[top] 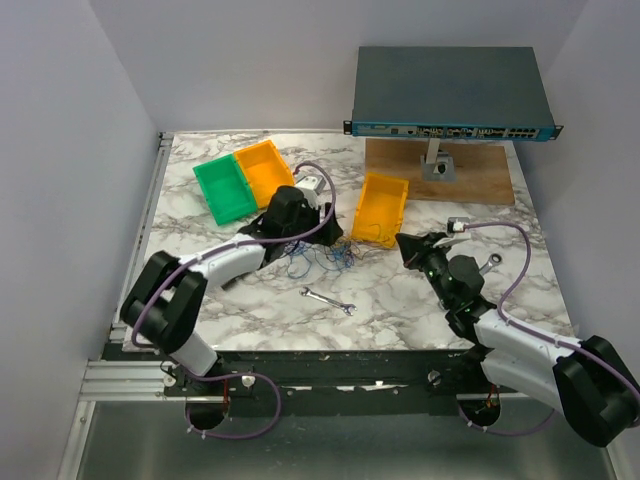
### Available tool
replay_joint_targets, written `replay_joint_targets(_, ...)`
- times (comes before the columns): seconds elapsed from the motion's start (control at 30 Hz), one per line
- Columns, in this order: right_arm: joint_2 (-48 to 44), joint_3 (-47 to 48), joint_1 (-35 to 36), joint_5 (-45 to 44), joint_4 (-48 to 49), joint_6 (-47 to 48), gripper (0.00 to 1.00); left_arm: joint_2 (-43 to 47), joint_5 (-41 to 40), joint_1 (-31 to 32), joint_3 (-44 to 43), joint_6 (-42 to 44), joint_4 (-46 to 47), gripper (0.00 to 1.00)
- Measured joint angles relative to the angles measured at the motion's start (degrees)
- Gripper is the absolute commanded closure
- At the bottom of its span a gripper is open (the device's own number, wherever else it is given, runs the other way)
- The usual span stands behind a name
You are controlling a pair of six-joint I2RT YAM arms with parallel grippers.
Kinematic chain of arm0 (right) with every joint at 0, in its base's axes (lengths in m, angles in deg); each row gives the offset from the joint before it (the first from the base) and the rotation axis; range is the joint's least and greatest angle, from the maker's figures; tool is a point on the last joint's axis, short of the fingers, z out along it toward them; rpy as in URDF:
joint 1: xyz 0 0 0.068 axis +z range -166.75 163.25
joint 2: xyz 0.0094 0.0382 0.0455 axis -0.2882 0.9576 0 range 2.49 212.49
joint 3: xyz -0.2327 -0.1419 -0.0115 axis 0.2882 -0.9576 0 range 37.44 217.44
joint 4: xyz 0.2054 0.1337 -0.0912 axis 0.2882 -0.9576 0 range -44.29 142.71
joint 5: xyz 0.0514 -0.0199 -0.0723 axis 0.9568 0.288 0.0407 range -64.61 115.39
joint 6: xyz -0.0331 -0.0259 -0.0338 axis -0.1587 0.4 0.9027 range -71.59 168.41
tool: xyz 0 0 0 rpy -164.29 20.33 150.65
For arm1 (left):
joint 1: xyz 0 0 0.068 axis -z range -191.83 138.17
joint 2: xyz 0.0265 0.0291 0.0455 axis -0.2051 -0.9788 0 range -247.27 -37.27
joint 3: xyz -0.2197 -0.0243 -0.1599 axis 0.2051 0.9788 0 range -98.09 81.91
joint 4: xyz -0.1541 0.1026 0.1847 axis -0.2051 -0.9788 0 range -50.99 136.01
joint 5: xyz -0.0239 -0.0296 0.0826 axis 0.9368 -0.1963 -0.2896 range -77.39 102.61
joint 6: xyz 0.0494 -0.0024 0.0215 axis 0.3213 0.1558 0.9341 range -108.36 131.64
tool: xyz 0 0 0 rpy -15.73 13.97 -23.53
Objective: Untangle the cables
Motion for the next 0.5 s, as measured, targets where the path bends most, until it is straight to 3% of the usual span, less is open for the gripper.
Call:
replay_joint_targets(0.13, 0.04, 0.02, 0.0, 0.33, 0.02, 0.0, 0.99, -8.81, 3.19, -0.02, -5.66, -0.57, -7.08, 0.29)
replay_joint_targets(0.23, 0.15, 0.09, 0.0, 0.31, -0.02, 0.0, 0.99, -13.25, 5.51, 0.0, -8.85, -0.74, -12.2, 0.39)
replay_joint_targets(0.27, 0.31, 0.26, 0.0, 0.33, -0.07, 0.0, 0.99, -14.34, 6.29, 0.0, -9.64, -0.92, -13.33, 0.45)
replay_joint_targets(0.3, 0.5, 0.66, 0.0, 0.31, -0.22, 0.0, 0.99, -15.26, 7.13, 0.0, -10.43, -0.9, -14.36, 0.57)
replay_joint_targets(0.37, 0.7, 1.05, 0.0, 0.26, -0.15, 0.0, 0.99, -17.38, 8.83, 0.0, -12.48, -1.22, -16.61, 1.0)
replay_joint_targets(0.5, 1.03, 1.22, 0.0, -0.55, -0.28, -0.09, 0.99, -19.93, 9.94, 0.0, -15.61, -1.05, -20.02, 1.0)
